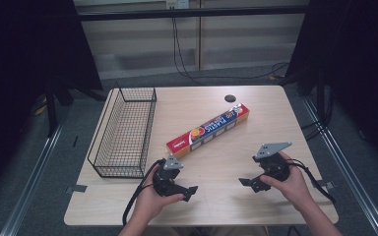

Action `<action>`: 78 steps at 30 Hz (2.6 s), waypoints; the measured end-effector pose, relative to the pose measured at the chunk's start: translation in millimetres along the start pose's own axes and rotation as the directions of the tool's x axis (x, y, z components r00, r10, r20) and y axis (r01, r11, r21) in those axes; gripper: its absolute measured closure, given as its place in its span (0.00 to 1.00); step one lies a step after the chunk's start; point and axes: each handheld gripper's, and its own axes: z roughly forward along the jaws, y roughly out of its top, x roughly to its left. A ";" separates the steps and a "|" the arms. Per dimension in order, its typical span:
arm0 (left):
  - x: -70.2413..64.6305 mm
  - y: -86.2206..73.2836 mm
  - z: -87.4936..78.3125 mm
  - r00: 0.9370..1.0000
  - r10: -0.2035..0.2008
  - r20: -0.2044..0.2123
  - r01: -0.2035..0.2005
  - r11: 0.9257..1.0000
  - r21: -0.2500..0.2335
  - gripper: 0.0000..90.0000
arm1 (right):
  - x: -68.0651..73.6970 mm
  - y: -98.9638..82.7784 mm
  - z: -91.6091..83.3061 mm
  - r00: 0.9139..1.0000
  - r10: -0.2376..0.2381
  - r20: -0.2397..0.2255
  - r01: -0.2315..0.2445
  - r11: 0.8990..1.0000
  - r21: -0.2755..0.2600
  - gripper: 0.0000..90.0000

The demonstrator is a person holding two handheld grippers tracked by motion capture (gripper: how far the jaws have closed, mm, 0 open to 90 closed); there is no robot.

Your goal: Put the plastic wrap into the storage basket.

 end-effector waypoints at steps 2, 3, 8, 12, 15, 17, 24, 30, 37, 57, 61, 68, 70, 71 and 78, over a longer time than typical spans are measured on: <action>1.8 1.9 -2.1 1.000 -0.008 0.014 0.008 1.000 0.000 0.04 | -1.1 0.1 0.7 1.000 -0.003 0.011 0.003 1.000 0.006 0.04; 1.9 2.8 -2.1 1.000 -0.013 0.015 0.013 1.000 -0.004 0.04 | -1.5 0.0 1.3 1.000 0.000 0.005 0.000 1.000 0.007 0.04; 4.4 9.4 -6.1 0.999 -0.034 0.026 0.034 0.999 0.008 0.05 | -3.2 -0.6 2.1 1.000 -0.002 0.004 0.002 1.000 0.011 0.04; 6.5 22.3 -11.0 1.000 -0.018 0.020 0.017 1.000 0.009 0.05 | -5.6 -2.6 1.3 1.000 -0.007 -0.009 0.007 1.000 0.000 0.04; 9.2 35.2 -9.1 1.000 -0.025 0.011 0.025 0.999 0.022 0.04 | -6.6 -2.8 -1.2 1.000 -0.011 0.003 0.011 1.000 0.002 0.05; 10.5 41.5 -5.9 0.999 -0.032 0.026 0.031 0.999 0.020 0.04 | -7.5 -3.5 -3.0 1.000 -0.001 -0.001 0.001 1.000 -0.008 0.05; 18.5 70.3 2.1 0.999 -0.026 0.032 0.026 1.000 0.015 0.02 | -9.9 -5.6 -4.5 1.000 0.000 -0.010 0.000 1.000 -0.019 0.05; 35.0 88.2 11.8 0.996 -0.083 0.036 0.082 0.996 0.030 0.02 | -11.8 -6.8 -5.4 1.000 -0.005 -0.010 0.005 1.000 -0.021 0.05; 48.6 103.2 22.4 0.996 -0.087 0.016 0.086 0.996 0.037 0.04 | -12.0 -6.4 -6.4 1.000 0.002 -0.019 -0.003 1.000 -0.025 0.05; 68.9 137.5 51.3 0.998 -0.062 -0.019 0.063 0.997 0.052 0.08 | -13.7 -5.9 -6.0 0.999 0.002 -0.037 -0.003 1.000 -0.028 0.05; 71.7 142.2 57.6 0.997 -0.079 -0.023 0.080 0.996 0.036 0.09 | -14.0 -5.5 -6.1 0.999 0.007 -0.040 -0.008 1.000 -0.030 0.05; 76.8 147.9 68.8 0.997 -0.069 -0.046 0.071 0.996 0.049 0.09 | -15.1 -5.0 -5.5 0.999 0.004 -0.046 -0.005 0.999 -0.036 0.05; 78.1 148.6 72.1 0.997 -0.060 -0.050 0.063 0.996 0.064 0.09 | -15.4 -5.0 -5.6 0.999 0.004 -0.050 -0.005 0.999 -0.037 0.05; 78.5 148.4 74.5 0.996 -0.066 -0.053 0.069 0.996 0.057 0.09 | -15.4 -5.1 -5.7 0.999 0.002 -0.048 -0.004 0.999 -0.036 0.05; 83.7 147.5 85.2 0.995 -0.077 -0.058 0.081 0.994 0.075 0.10 | -16.1 -4.9 -5.7 0.998 0.004 -0.056 -0.006 0.999 -0.041 0.05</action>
